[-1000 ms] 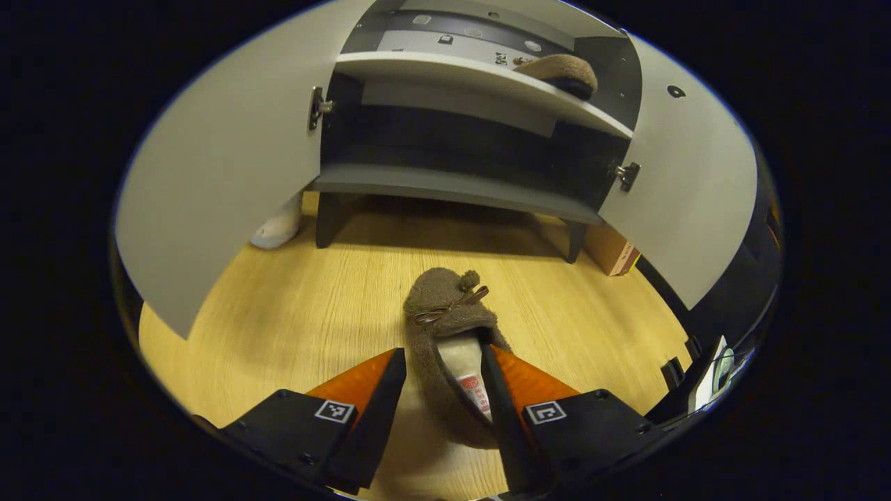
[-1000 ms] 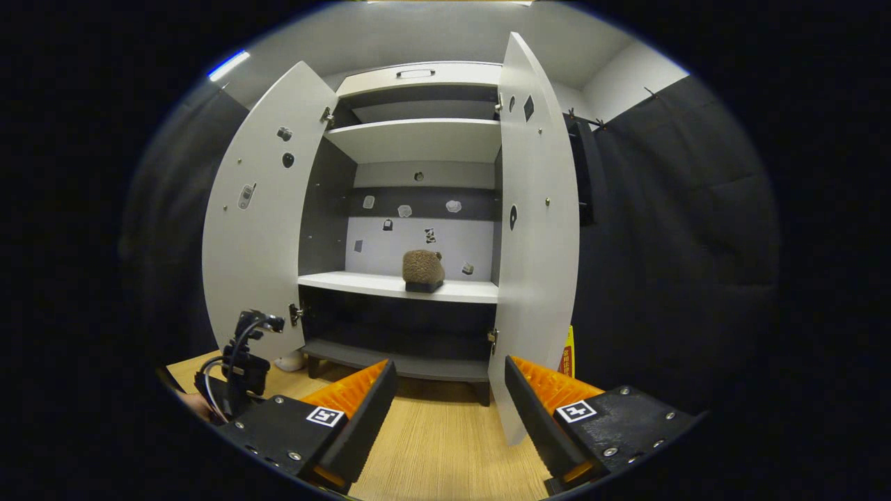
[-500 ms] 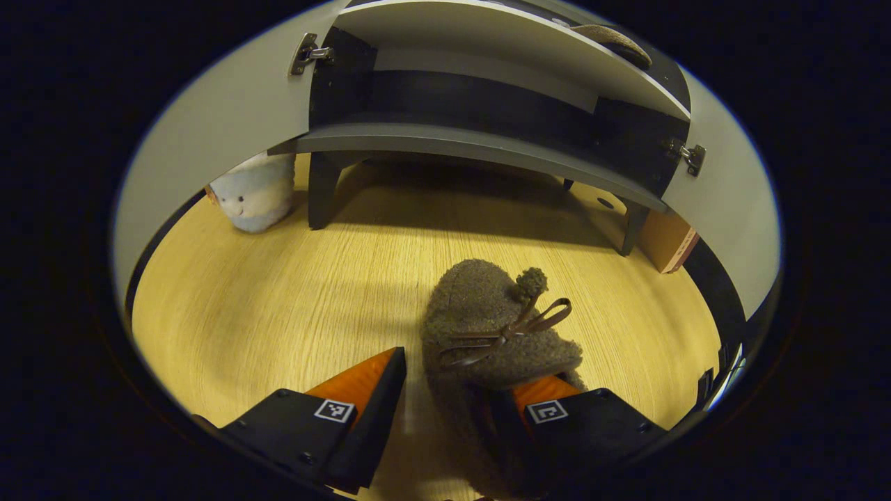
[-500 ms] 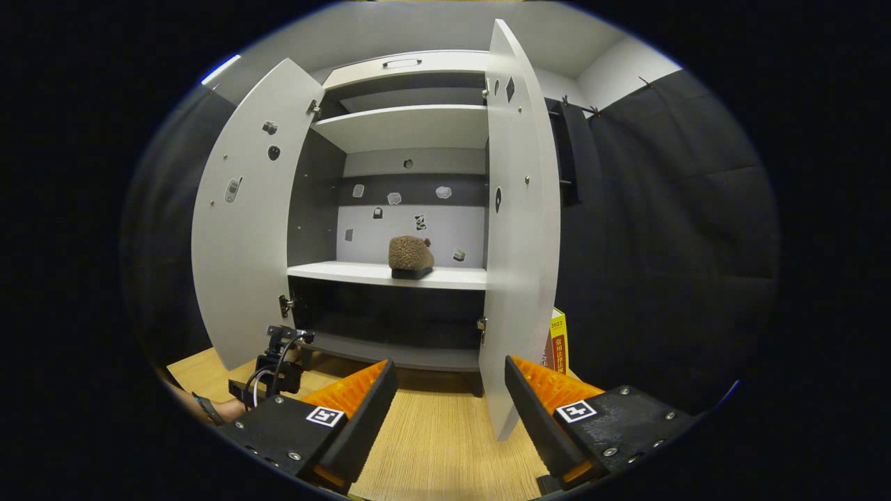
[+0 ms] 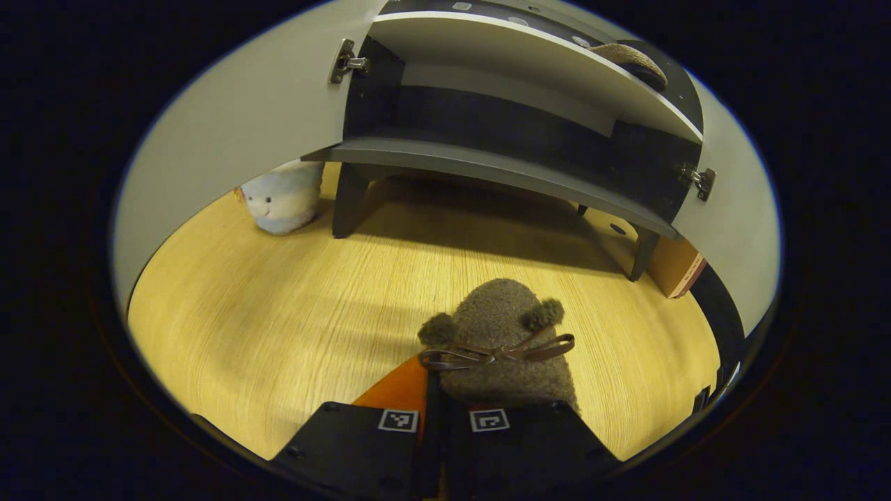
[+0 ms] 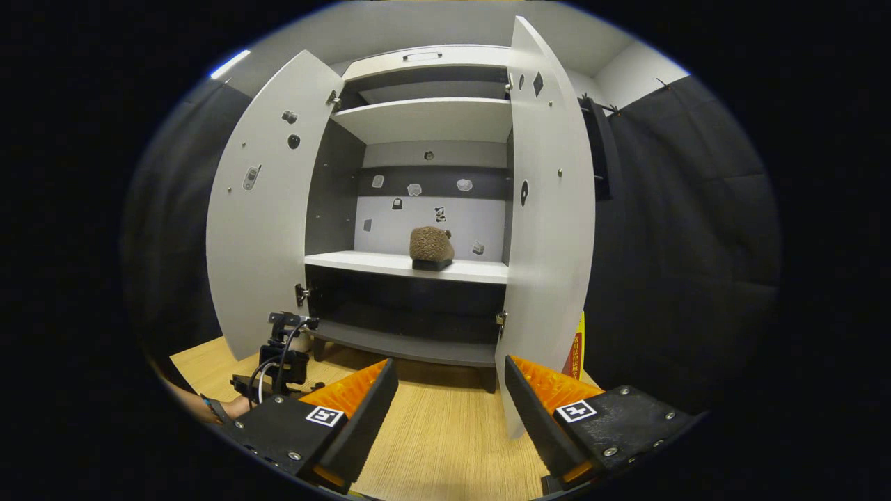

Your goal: Grab one shoe with the right hand and put it into the shoe cabinet, grab the other shoe with the left hand and put it into the shoe cabinet; then close the right door with the right hand and the left door with the left hand.

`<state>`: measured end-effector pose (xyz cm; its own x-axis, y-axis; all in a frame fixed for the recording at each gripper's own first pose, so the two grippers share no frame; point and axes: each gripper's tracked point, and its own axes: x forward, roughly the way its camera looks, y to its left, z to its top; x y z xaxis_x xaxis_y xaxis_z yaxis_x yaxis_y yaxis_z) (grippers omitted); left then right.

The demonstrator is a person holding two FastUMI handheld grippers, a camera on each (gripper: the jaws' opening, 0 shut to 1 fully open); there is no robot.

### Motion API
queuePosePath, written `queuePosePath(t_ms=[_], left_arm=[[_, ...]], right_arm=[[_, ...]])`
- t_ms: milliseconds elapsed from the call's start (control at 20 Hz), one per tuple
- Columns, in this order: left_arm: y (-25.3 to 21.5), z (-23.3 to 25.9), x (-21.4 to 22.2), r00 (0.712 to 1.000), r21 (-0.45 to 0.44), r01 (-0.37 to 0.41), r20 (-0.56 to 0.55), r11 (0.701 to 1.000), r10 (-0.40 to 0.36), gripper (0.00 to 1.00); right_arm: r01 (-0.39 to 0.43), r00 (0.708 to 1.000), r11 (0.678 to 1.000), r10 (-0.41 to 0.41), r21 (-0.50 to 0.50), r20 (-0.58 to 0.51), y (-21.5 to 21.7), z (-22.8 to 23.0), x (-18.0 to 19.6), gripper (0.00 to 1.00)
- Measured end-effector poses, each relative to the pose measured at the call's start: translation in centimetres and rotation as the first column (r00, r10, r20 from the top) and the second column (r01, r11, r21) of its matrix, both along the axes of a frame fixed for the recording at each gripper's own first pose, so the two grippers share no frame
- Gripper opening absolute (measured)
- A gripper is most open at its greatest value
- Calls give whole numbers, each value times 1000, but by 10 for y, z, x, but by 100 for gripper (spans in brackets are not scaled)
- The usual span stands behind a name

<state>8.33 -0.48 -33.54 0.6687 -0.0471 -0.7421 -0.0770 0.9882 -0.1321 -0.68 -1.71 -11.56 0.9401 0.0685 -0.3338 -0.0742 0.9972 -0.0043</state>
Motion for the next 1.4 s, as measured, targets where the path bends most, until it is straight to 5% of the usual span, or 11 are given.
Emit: queuePosePath(t_ms=[200,300,450,700,900,950,1100,1250,1400], left_arm=[[3,100,13,995,38,-4,99,999,0,14],[-4,173,41,984,-40,-7,177,999,14,13],[1,296,113,939,-49,-12,342,999,28,12],[16,442,273,889,10,-4,458,1000,-1,12],[-4,480,436,889,75,13,455,997,-46,12],[-2,456,426,904,93,26,424,995,-63,12],[-15,428,503,939,118,15,340,993,-54,12],[-18,392,527,957,167,24,281,986,-71,12],[-26,366,534,970,117,29,235,993,-56,12]], right_arm=[[2,1000,1000,-2,-2,6,4,0,2,95],[7,1000,1000,-7,-11,19,5,3,3,95],[13,1000,1000,-12,-18,29,6,5,3,95],[38,999,999,-38,-9,38,5,6,2,95],[61,998,998,-61,-7,32,-1,6,-2,95],[63,998,998,-63,1,30,0,6,-1,95],[80,996,997,-79,-4,32,-7,8,2,95],[109,993,994,-109,4,40,-15,12,1,95],[144,989,990,-144,-3,34,-28,8,-3,95]])
